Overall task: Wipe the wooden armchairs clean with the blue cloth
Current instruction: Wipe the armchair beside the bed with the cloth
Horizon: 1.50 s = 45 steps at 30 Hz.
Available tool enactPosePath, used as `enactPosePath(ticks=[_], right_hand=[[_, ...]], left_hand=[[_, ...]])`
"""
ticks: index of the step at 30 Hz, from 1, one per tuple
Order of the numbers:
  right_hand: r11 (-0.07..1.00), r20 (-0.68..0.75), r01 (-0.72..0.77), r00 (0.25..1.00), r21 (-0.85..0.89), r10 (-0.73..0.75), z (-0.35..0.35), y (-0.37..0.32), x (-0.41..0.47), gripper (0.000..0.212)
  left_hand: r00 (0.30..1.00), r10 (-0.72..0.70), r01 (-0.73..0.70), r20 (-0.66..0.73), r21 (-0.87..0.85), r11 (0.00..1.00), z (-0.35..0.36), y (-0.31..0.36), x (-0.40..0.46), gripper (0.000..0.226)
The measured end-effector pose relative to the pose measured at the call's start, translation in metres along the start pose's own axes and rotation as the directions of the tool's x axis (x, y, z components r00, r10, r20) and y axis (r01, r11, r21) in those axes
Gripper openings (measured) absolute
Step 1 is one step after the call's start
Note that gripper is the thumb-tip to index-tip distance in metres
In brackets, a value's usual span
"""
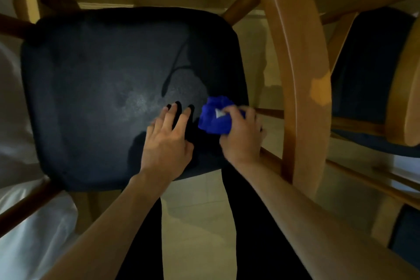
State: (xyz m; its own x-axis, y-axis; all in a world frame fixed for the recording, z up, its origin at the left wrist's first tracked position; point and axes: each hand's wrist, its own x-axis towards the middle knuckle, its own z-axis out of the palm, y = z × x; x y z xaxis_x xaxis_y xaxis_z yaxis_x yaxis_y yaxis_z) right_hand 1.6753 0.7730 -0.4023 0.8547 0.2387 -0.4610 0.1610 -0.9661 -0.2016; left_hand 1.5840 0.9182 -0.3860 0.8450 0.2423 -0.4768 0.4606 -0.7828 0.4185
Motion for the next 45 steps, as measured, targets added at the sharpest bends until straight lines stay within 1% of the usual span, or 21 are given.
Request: enactPosePath(ticks=[3,4,7,9,11,12,15,19,22,24,26,28,30,31,33,35,37,39,41,42,45], right_hand=[[0.995,-0.228,0.044,0.973,0.085,-0.024,-0.037,-0.011,0.054,0.065],[0.989,-0.269,0.069,0.963,0.132,-0.031,-0.047,-0.016,0.076,0.064],[0.948,-0.211,0.112,0.976,0.298,-0.049,-0.061,-0.03,0.132,0.057],[0.986,-0.123,0.052,0.992,0.156,-0.033,-0.049,-0.03,0.144,0.059],[0.998,-0.023,-0.065,0.998,0.02,0.065,-0.028,-0.02,0.126,0.065],[0.995,-0.021,-0.098,0.995,0.011,0.098,-0.016,-0.014,0.108,0.066],[0.995,-0.09,-0.094,0.991,0.039,0.097,0.01,0.005,0.038,0.067],[0.985,-0.006,-0.17,0.985,-0.014,0.17,0.043,0.008,-0.054,0.068],[0.964,0.107,-0.259,0.962,0.06,0.252,0.064,-0.008,-0.094,0.063],[0.954,0.127,-0.27,0.959,0.128,0.255,0.064,-0.006,-0.098,0.059],[0.953,0.095,-0.234,0.971,0.194,0.22,0.056,0.005,-0.095,0.056],[0.952,-0.018,-0.185,0.981,0.244,0.195,0.045,0.017,-0.091,0.058],[0.948,-0.156,-0.188,0.96,0.258,0.233,0.04,0.022,-0.087,0.063],[0.946,-0.19,-0.216,0.946,0.241,0.264,0.041,0.021,-0.088,0.066],[0.94,-0.176,-0.302,0.928,0.156,0.328,0.051,0.014,-0.092,0.072],[0.903,-0.1,-0.406,0.902,0.142,0.421,0.065,0.005,-0.097,0.073],[0.834,-0.046,-0.5,0.851,0.233,0.523,0.077,-0.003,-0.097,0.071],[0.816,-0.049,-0.512,0.839,0.267,0.542,0.085,-0.012,-0.1,0.07],[0.836,-0.052,-0.488,0.855,0.252,0.515,0.093,-0.024,-0.106,0.068],[0.847,-0.052,-0.473,0.866,0.242,0.498,0.097,-0.031,-0.11,0.067],[0.887,-0.044,-0.405,0.904,0.222,0.424,0.115,-0.065,-0.129,0.065]], left_hand=[[0.999,0.007,-0.008,0.031,0.062,0.998,0.008,-0.001,-0.007,0.076],[0.999,0.021,-0.024,0.032,0.075,0.997,0.01,-0.001,-0.009,0.078],[0.998,0.053,-0.056,0.034,0.107,0.993,0.015,-0.003,-0.015,0.082],[0.998,0.063,-0.064,0.017,0.113,0.991,0.017,-0.003,-0.021,0.079],[0.997,0.072,-0.072,0.004,0.113,0.991,0.017,-0.004,-0.028,0.075],[0.997,0.076,-0.076,0.004,0.111,0.991,0.017,-0.005,-0.031,0.073],[0.995,0.095,-0.097,0.025,0.116,0.989,0.017,-0.013,-0.041,0.071],[0.987,0.135,-0.146,0.082,0.14,0.979,0.017,-0.021,-0.051,0.073],[0.976,0.167,-0.192,0.136,0.193,0.962,0.024,-0.023,-0.06,0.072],[0.968,0.16,-0.203,0.191,0.23,0.952,0.033,-0.028,-0.07,0.076],[0.971,0.121,-0.172,0.207,0.246,0.954,0.042,-0.037,-0.082,0.079],[0.976,0.087,-0.137,0.198,0.254,0.957,0.05,-0.044,-0.095,0.082],[0.978,0.082,-0.132,0.194,0.262,0.956,0.056,-0.049,-0.109,0.082],[0.973,0.096,-0.151,0.21,0.267,0.952,0.059,-0.051,-0.116,0.082],[0.937,0.177,-0.268,0.3,0.294,0.917,0.066,-0.056,-0.127,0.083],[0.891,0.242,-0.375,0.384,0.322,0.869,0.072,-0.061,-0.137,0.083],[0.914,0.192,-0.314,0.358,0.325,0.892,0.07,-0.069,-0.142,0.082],[0.964,0.048,-0.127,0.262,0.293,0.947,0.062,-0.079,-0.145,0.08],[0.982,-0.084,0.039,0.168,0.256,0.966,0.052,-0.091,-0.146,0.079],[0.982,-0.122,0.082,0.143,0.252,0.964,0.048,-0.097,-0.148,0.079],[0.977,-0.166,0.132,0.131,0.237,0.963,0.045,-0.123,-0.16,0.081]])
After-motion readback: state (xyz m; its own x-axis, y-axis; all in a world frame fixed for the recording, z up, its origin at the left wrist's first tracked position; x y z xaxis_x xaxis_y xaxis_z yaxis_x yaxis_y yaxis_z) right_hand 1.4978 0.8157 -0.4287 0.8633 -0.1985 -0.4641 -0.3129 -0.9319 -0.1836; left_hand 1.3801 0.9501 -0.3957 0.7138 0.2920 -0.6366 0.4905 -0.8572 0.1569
